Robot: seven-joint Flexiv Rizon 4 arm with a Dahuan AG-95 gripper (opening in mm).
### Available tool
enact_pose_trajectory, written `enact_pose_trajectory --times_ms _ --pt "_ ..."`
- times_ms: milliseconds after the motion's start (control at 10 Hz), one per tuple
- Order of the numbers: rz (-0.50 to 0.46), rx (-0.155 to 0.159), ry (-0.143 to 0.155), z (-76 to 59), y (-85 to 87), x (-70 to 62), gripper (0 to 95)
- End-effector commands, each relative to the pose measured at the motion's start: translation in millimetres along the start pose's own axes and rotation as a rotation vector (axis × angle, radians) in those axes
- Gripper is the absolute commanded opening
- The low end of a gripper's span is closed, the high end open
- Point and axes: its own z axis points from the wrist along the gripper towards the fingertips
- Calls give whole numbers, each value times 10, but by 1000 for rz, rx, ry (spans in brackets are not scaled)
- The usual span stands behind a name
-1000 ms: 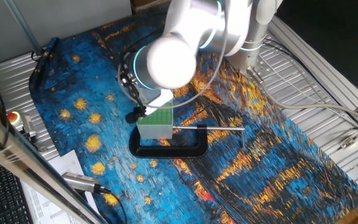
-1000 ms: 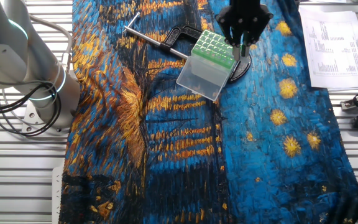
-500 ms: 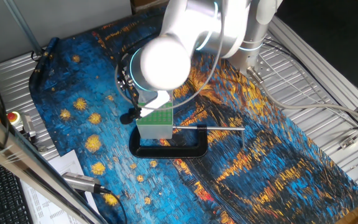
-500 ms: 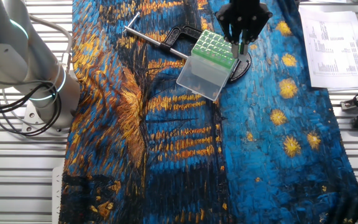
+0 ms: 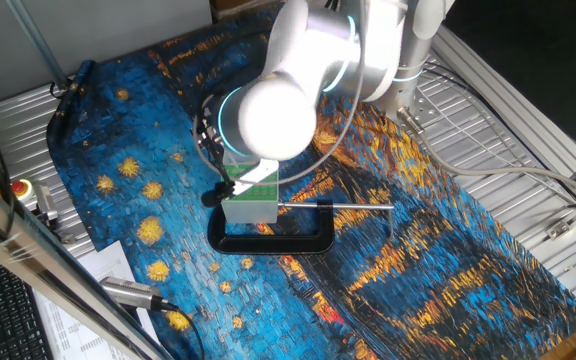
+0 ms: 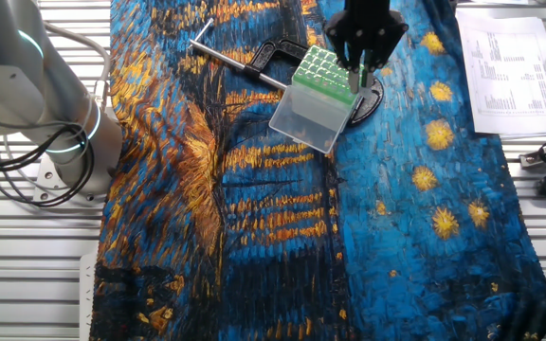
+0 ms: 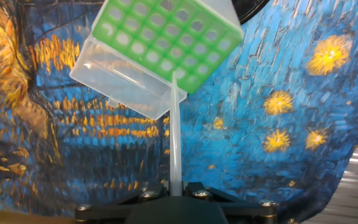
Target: Insert a large pipette tip into the holder for large pipette tips
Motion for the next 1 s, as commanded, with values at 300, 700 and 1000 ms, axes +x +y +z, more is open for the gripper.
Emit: enact_pose_trajectory --times_ms 300,700,1000 --pt "4 -24 57 -35 -8 -79 0" --pt "12 -30 89 -45 0 -111 0" --pt "18 -33 102 -54 7 -132 0"
